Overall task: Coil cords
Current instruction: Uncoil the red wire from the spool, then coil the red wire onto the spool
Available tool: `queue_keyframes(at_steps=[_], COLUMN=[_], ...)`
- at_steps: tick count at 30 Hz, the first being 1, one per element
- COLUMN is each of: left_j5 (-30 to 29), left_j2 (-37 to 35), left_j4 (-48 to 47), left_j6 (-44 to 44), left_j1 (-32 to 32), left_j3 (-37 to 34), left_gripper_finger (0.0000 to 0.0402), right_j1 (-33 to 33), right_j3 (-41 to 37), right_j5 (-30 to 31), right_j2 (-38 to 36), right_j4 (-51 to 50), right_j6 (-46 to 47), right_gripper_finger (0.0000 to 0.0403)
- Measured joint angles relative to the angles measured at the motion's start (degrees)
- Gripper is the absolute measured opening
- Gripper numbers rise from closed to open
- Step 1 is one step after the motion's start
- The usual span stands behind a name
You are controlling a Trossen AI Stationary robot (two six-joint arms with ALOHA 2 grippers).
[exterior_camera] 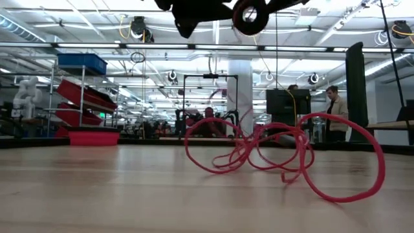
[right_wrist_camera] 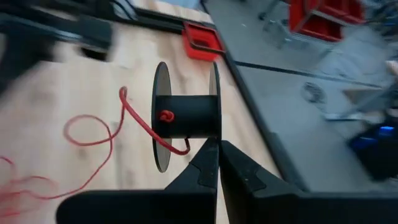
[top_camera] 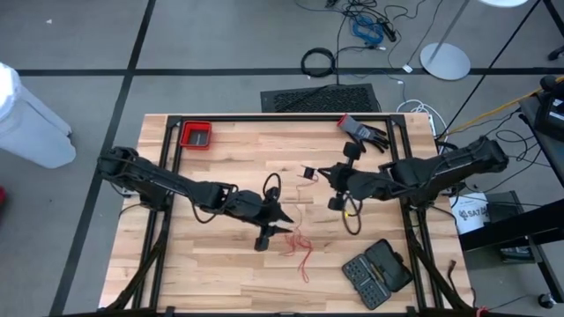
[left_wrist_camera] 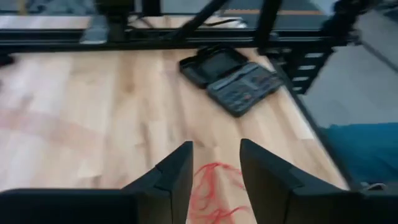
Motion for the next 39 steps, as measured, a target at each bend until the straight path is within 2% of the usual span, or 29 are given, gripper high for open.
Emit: queue_keyframes(at_steps=[5, 13, 16, 19, 31, 39], left_j5=[-4.26, -5.51, -5.53, -5.52, -7.48, -7.48], left_j2=[-3.95, -12.41, -14.87, -17.21, -24.81, -24.89], left_j4=[-4.12, -5.83, -7.3, -9.26, -10.22, -9.49], left_j6=[-0.01, -1.62, -1.6, -1.65, -2.66, -1.44], left_j1=[0.0, -0.49, -1.37, -2.24, -5.14, -6.75], left_j3=[0.0, 0.0, 0.0, 0.01, 0.0, 0.02], left_gripper_finger=[0.0141, 0.0141, 0.0141, 0.0141, 0.0141, 0.0141], right_j1=[1.43, 3.28, 4.35, 5.66, 10.94, 12.08], right_j3=[0.0, 0.0, 0.0, 0.0, 0.0, -0.02], right_j5=[-5.5, -7.71, -13.74, -16.81, -16.95, -20.29], right_j2=[-2.78, -4.63, -4.88, -5.15, -4.38, -3.33], right_j4=[-0.65, -0.46, 3.74, 10.53, 31.7, 33.43], right_j6=[4.53, 5.16, 3.41, 2.16, -8.24, -9.64], right_gripper_finger=[0.0, 0.0, 0.0, 0.0, 0.0, 0.0])
